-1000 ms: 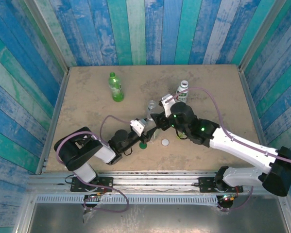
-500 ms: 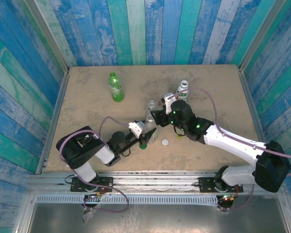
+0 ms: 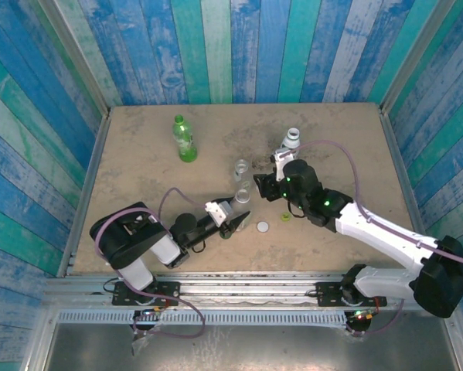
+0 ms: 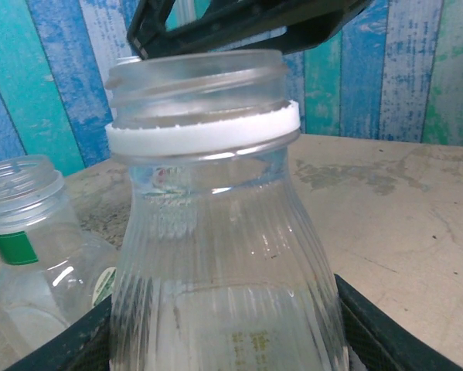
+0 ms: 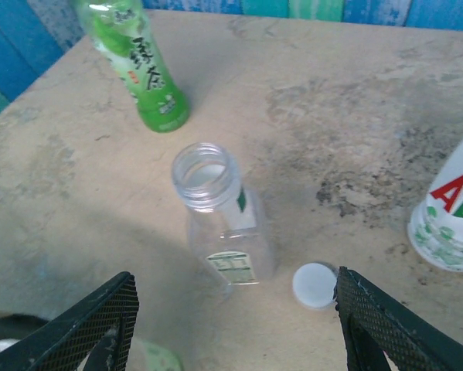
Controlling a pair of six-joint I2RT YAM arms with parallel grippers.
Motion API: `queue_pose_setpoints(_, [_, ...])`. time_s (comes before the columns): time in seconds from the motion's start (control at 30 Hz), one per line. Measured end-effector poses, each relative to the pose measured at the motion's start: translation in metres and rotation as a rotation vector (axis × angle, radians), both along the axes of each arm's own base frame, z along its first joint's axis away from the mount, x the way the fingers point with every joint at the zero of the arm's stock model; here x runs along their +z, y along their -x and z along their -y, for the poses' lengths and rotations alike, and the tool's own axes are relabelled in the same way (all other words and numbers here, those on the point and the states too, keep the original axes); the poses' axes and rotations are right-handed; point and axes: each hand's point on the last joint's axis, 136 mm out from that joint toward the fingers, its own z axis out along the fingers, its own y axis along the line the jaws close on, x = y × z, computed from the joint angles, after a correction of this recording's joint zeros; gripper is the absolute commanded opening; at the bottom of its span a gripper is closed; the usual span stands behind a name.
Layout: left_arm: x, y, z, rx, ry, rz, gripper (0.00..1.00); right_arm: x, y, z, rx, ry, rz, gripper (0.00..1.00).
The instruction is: Screw on the bottle caps
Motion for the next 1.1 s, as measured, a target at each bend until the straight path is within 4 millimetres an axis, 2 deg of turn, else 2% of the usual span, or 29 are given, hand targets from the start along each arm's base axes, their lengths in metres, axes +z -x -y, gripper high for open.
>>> queue_pose_setpoints(0.07, [-0.001,0.003,0.002,-0.020,0.003,-0.001,0.50,-0.013,-0.005,0.002,-0.016,0.035,-0.020,0.69])
queue_pose_setpoints(0.2, [-0.003,0.002,0.001,-0.049,0.020,-0.029,0.50,-0.058,-0.015,0.001,-0.028,0.139,-0.105,0.67])
queue_pose_setpoints(0.3, [-0.003,-0.001,0.004,-0.068,0.032,-0.042,0.50,-0.082,-0.017,0.001,-0.024,0.190,-0.152,0.67])
queue_pose_setpoints(0.53, [-0.002,-0.004,0.010,-0.092,0.039,-0.046,0.50,-0.099,-0.021,0.007,-0.029,0.209,-0.195,0.67])
queue_pose_setpoints(0.63, [-0.002,-0.004,0.009,-0.091,0.041,-0.050,0.50,-0.085,-0.018,0.008,-0.018,0.179,-0.171,0.68])
queue_pose_setpoints(0.8, [-0.002,-0.006,0.009,-0.093,0.047,-0.058,0.50,-0.026,0.001,0.011,0.052,0.064,-0.041,0.72])
queue_pose_setpoints(0.9, [-0.002,-0.006,0.009,-0.095,0.049,-0.060,0.50,0.008,0.017,0.006,0.139,-0.009,0.043,0.75])
queue_pose_setpoints(1.0, [-0.002,-0.007,0.011,-0.099,0.049,-0.060,0.50,0.025,0.033,-0.009,0.250,-0.045,0.095,0.80])
queue_pose_setpoints(1.1, [-0.002,-0.008,0.013,-0.104,0.051,-0.062,0.50,0.020,0.052,-0.035,0.375,-0.016,0.105,0.82])
